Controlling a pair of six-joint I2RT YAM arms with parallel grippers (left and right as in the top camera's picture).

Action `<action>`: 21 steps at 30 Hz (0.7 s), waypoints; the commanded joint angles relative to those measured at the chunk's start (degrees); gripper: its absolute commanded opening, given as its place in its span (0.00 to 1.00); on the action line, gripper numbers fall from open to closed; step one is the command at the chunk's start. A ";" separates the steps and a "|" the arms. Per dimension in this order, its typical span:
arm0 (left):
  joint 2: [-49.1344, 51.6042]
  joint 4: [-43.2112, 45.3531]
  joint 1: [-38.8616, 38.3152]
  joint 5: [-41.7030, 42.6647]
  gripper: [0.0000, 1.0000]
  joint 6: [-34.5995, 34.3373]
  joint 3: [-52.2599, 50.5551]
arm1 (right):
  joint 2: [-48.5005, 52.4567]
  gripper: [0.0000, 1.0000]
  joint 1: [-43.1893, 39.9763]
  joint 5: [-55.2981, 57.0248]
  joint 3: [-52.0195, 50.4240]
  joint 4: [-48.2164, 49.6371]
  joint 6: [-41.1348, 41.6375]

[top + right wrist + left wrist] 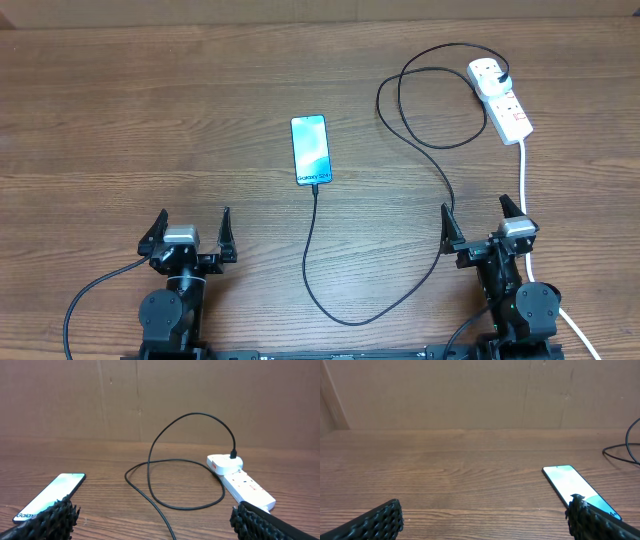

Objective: Plug charger to phone and switch on socket

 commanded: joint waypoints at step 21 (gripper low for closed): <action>-0.68 0.11 -0.11 0.72 0.99 1.07 -0.33 | -0.52 1.00 -0.26 0.09 -0.57 0.39 0.35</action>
